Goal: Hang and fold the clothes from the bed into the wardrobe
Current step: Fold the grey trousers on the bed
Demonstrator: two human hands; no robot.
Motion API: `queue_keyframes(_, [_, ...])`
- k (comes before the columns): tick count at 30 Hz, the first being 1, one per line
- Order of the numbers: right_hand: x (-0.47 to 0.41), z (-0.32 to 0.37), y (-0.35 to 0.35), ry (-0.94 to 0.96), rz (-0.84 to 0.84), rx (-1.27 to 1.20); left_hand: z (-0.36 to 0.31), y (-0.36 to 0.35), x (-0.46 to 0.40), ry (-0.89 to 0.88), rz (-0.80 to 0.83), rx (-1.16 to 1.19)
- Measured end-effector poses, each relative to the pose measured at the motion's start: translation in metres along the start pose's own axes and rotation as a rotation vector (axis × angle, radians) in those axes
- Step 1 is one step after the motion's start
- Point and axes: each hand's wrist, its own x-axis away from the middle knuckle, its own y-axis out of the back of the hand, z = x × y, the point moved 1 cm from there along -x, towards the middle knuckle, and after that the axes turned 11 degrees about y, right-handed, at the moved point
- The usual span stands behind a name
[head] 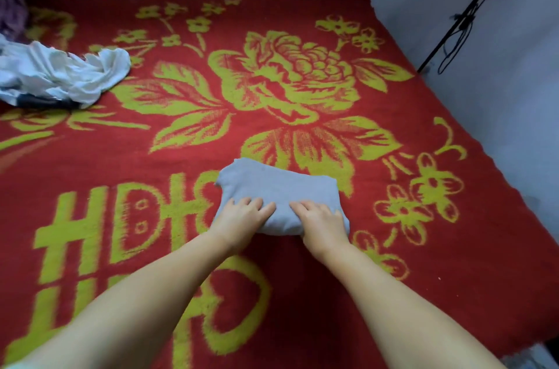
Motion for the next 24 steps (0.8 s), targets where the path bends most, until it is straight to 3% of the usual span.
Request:
queue_keyframes(6, [0.011,0.042,0.12,0.136,0.18,0.026,0.032,0.101,0.041,0.158,0.067,0.048])
queue_keyframes(10, [0.022,0.101,0.169,0.356,0.227,0.156,0.06,0.14,0.11,0.308,0.121,0.115])
queue_keyframes(17, [0.058,0.241,0.199,0.884,0.135,0.421,0.089,0.165,0.274,0.777,0.06,0.2])
queue_keyframes(24, [0.14,0.367,0.169,1.303,0.268,0.453,0.048,0.175,0.458,1.151,0.078,0.333])
